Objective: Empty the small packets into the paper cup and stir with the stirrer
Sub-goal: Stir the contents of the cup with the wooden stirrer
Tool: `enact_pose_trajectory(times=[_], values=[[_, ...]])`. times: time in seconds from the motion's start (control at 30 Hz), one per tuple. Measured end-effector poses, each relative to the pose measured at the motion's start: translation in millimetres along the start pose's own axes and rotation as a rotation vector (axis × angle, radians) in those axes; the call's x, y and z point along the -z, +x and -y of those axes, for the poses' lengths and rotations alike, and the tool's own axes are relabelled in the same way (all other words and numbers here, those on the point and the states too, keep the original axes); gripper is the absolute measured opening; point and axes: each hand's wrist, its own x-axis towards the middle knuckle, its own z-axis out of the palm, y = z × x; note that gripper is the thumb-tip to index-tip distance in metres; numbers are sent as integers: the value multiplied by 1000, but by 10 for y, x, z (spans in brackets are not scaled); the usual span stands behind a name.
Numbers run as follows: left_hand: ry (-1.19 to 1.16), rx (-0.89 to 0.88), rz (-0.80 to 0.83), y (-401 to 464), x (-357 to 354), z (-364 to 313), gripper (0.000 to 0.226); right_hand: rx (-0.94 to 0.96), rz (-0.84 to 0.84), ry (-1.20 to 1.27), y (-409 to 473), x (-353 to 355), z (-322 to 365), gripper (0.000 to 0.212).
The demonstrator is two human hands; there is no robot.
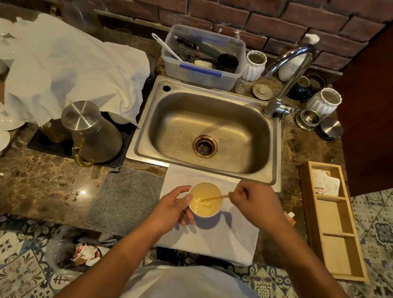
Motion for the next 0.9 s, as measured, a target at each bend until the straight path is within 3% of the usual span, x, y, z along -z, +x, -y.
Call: enact_pose_trajectory(times=[0.13, 0.43, 0.57, 0.67, 0.73, 0.9], values=[[-21, -5, -44, 22, 52, 44, 25, -117, 17, 409, -214, 129, -319, 24], [-56, -37, -82, -93, -71, 85, 22, -439, -40, 852, -672, 256, -908, 29], [-54, -37, -81, -109, -123, 57, 25, -556, -124, 1127, -688, 146, -1115, 27], [-48, -41, -79, -130, -136, -3, 24, -615, -64, 1418, -650, -26, -1155, 16], [-47, -37, -83, -117, -132, -3, 25, -628, -7, 1476, -625, -166, -1152, 17], [-3, -48, -87, -97, -137, -5, 23, -674, 80, 1303, -535, -526, -1118, 18]])
